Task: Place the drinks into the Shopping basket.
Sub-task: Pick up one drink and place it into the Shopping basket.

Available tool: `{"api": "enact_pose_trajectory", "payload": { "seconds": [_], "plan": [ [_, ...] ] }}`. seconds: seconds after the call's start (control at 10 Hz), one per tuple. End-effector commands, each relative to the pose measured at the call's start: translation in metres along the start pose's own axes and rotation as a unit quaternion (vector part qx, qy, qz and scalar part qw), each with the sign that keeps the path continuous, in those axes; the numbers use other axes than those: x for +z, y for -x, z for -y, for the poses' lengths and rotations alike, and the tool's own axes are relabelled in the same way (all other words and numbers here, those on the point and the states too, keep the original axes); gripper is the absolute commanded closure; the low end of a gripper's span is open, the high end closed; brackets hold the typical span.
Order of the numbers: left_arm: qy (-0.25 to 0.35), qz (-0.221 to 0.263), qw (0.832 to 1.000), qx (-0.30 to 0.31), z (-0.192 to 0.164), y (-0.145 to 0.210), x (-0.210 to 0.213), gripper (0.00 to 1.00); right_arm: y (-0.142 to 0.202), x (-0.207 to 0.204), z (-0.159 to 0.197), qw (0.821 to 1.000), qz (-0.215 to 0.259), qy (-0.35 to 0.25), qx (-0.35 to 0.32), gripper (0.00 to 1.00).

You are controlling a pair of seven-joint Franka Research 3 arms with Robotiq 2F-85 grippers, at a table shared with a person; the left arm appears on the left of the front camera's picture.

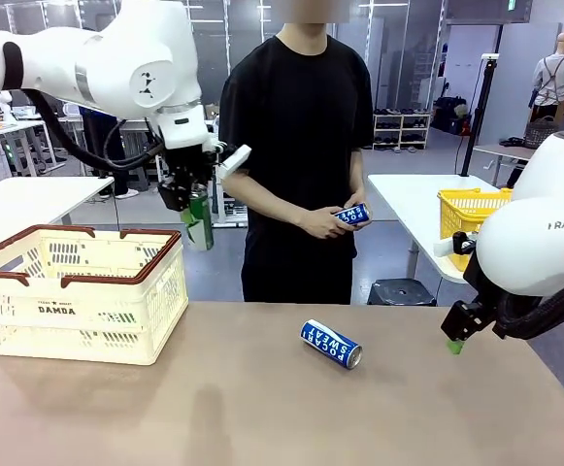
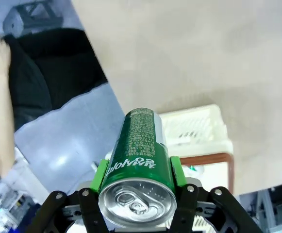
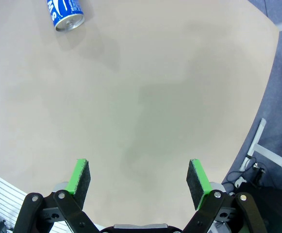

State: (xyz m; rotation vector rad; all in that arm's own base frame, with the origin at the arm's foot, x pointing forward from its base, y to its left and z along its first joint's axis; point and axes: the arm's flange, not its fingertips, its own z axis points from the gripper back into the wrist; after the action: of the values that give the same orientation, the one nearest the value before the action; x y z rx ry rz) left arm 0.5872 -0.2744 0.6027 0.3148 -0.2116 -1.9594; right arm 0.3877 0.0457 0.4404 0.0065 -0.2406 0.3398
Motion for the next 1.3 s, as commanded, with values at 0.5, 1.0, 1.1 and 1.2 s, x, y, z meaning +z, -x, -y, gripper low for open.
{"api": "enact_pose_trajectory", "payload": {
  "seconds": [0.5,1.0,1.1,1.2],
  "plan": [
    [0.014,0.005,0.988,0.151,0.000,0.179,0.015,0.42,0.002,-0.001,0.001,1.000,-0.002,0.001,0.002,0.00],
    [0.004,0.011,0.978,0.208,0.047,0.266,-0.037,0.42,0.002,-0.001,0.001,1.000,-0.002,0.001,0.002,0.00],
    [0.002,0.032,0.979,0.199,0.055,0.276,-0.052,0.42,0.002,-0.001,0.001,1.000,-0.002,0.001,0.002,0.00],
    [0.014,0.038,0.979,0.198,0.068,0.286,-0.067,0.42,0.002,-0.001,0.001,1.000,-0.002,0.001,0.002,0.00]
  ]
}}
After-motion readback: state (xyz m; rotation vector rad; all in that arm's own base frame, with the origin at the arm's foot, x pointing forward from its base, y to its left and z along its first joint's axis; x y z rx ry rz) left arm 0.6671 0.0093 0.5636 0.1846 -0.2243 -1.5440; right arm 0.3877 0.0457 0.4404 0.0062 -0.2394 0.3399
